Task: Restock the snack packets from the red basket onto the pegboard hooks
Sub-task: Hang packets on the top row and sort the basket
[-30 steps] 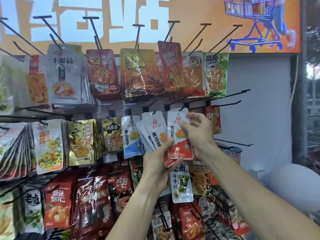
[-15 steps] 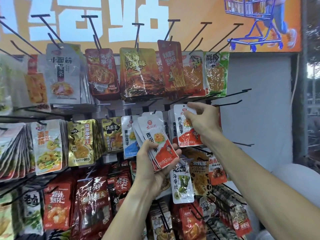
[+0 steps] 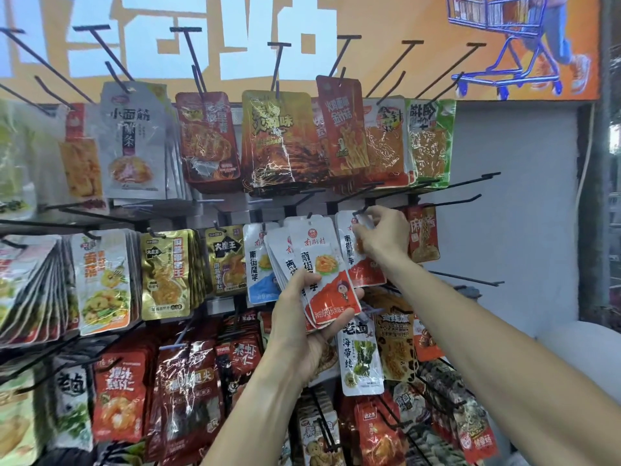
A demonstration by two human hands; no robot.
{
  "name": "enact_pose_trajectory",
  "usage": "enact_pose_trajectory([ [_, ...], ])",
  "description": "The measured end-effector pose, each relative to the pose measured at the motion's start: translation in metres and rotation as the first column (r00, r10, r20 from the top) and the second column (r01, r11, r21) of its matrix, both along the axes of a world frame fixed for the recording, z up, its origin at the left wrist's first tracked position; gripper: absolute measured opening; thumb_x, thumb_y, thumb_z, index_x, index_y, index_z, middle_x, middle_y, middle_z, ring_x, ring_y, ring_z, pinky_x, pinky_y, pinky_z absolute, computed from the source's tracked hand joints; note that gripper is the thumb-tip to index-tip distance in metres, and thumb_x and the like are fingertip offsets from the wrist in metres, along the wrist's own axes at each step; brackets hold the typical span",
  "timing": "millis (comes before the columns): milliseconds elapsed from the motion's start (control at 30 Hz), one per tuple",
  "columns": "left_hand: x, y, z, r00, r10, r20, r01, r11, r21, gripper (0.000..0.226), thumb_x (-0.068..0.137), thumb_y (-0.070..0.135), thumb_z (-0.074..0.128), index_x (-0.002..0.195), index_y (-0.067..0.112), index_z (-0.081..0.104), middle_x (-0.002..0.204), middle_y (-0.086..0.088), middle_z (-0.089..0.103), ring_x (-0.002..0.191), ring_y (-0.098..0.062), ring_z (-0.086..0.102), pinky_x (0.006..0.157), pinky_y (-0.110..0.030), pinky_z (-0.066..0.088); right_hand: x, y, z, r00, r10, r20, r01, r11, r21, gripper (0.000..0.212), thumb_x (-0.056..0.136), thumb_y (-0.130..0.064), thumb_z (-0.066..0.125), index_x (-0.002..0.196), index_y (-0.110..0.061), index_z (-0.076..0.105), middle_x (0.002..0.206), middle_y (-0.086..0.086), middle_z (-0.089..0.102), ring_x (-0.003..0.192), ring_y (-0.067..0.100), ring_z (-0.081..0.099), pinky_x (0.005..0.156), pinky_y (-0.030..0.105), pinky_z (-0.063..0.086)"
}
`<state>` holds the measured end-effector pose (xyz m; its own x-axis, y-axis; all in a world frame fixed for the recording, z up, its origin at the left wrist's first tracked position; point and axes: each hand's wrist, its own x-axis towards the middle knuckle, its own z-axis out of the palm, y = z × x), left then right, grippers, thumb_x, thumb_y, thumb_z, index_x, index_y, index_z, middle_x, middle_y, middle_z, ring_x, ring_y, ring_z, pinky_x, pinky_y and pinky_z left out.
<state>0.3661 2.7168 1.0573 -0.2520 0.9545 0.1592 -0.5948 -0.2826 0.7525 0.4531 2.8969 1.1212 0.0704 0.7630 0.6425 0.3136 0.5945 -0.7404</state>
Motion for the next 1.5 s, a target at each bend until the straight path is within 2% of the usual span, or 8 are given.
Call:
enact_pose_trajectory([
  [133, -0.003, 0.003, -0.002, 0.993, 0.11, -0.047, -0.113, 0.991, -0.068, 0.019, 0.094, 0.017, 0.072, 0.108, 0.005, 0.068, 0.1, -0.02, 0.079, 0.094, -0.033, 0.077, 0.047, -0.028, 0.061, 0.007, -0.013, -0.011, 0.998, -0.039, -0.057, 0.04, 0.999, 0.013, 0.038, 0.092, -0.037, 0.077, 0.127, -0.024, 0.071, 0.128, 0.007, 0.06, 0.116, 0.023, 0.059, 0.099, 0.035, 0.048],
  [233, -0.001, 0.007, -0.005, 0.984, 0.15, -0.095, -0.157, 0.985, -0.068, 0.025, 0.091, 0.015, 0.078, 0.113, 0.005, 0.072, 0.087, -0.013, 0.079, 0.074, -0.023, 0.077, 0.045, -0.026, 0.058, 0.018, -0.056, -0.029, 0.882, 0.319, -0.347, -0.354, 0.934, -0.044, 0.04, 0.089, -0.044, 0.079, 0.12, -0.021, 0.068, 0.11, -0.002, 0.072, 0.095, 0.013, 0.072, 0.084, 0.038, 0.062],
  [333, 0.006, 0.011, -0.007, 0.979, 0.161, -0.126, -0.169, 0.984, -0.056, 0.035, 0.088, 0.015, 0.081, 0.121, 0.005, 0.072, 0.09, -0.012, 0.08, 0.072, -0.021, 0.078, 0.045, -0.025, 0.058, 0.018, -0.076, -0.042, 0.808, 0.446, -0.385, -0.504, 0.862, -0.058, 0.054, 0.084, -0.019, 0.086, 0.126, -0.017, 0.051, 0.103, 0.002, 0.073, 0.084, 0.018, 0.076, 0.071, 0.039, 0.065],
  [467, 0.009, 0.012, -0.007, 0.992, 0.095, -0.087, -0.099, 0.994, -0.048, 0.027, 0.094, 0.025, 0.074, 0.114, 0.008, 0.07, 0.096, -0.018, 0.079, 0.076, -0.028, 0.076, 0.048, -0.028, 0.061, 0.025, -0.063, -0.028, 0.792, 0.378, -0.479, -0.402, 0.914, 0.058, 0.053, 0.086, -0.004, 0.083, 0.117, -0.023, 0.045, 0.103, 0.007, 0.073, 0.083, 0.022, 0.076, 0.062, 0.03, 0.061],
  [733, 0.006, 0.004, -0.003, 1.0, 0.013, 0.013, -0.013, 0.999, -0.033, 0.04, 0.099, 0.03, 0.049, 0.101, -0.004, 0.07, 0.102, -0.027, 0.075, 0.087, -0.039, 0.074, 0.049, -0.032, 0.063, 0.026, -0.034, -0.013, 0.899, 0.249, -0.361, -0.241, 0.968, 0.068, 0.05, 0.086, -0.018, 0.085, 0.128, -0.027, 0.059, 0.11, 0.004, 0.071, 0.094, 0.019, 0.072, 0.07, 0.031, 0.06],
  [933, 0.006, -0.003, 0.001, 0.999, 0.028, -0.015, -0.029, 0.999, -0.043, 0.038, 0.101, 0.028, 0.048, 0.102, -0.004, 0.069, 0.104, -0.029, 0.076, 0.09, -0.041, 0.076, 0.049, -0.032, 0.063, 0.027, -0.035, -0.008, 0.961, 0.15, -0.233, -0.145, 0.989, 0.039, 0.063, 0.091, -0.027, 0.081, 0.147, -0.015, 0.057, 0.132, 0.006, 0.066, 0.12, 0.022, 0.062, 0.101, 0.041, 0.054],
  [1233, 0.006, -0.01, 0.004, 0.996, 0.035, -0.078, -0.041, 0.997, -0.07, 0.04, 0.103, 0.03, 0.046, 0.108, -0.002, 0.068, 0.109, -0.027, 0.077, 0.105, -0.041, 0.076, 0.05, -0.029, 0.062, 0.04, -0.042, 0.014, 0.964, -0.005, 0.265, -0.02, 0.996, 0.091, 0.057, 0.102, -0.027, 0.064, 0.151, -0.002, 0.047, 0.152, 0.016, 0.053, 0.14, 0.034, 0.051, 0.114, 0.041, 0.04],
  [1500, 0.004, -0.013, 0.002, 0.995, 0.013, -0.099, -0.02, 0.998, -0.067, 0.04, 0.102, 0.03, 0.047, 0.11, -0.003, 0.069, 0.11, -0.028, 0.076, 0.107, -0.042, 0.075, 0.053, -0.03, 0.062, 0.039, -0.036, 0.005, 0.977, 0.213, 0.02, -0.213, 0.97, 0.12, 0.047, 0.103, -0.018, 0.063, 0.141, -0.032, 0.04, 0.148, -0.001, 0.052, 0.126, 0.025, 0.056, 0.103, 0.043, 0.047],
])
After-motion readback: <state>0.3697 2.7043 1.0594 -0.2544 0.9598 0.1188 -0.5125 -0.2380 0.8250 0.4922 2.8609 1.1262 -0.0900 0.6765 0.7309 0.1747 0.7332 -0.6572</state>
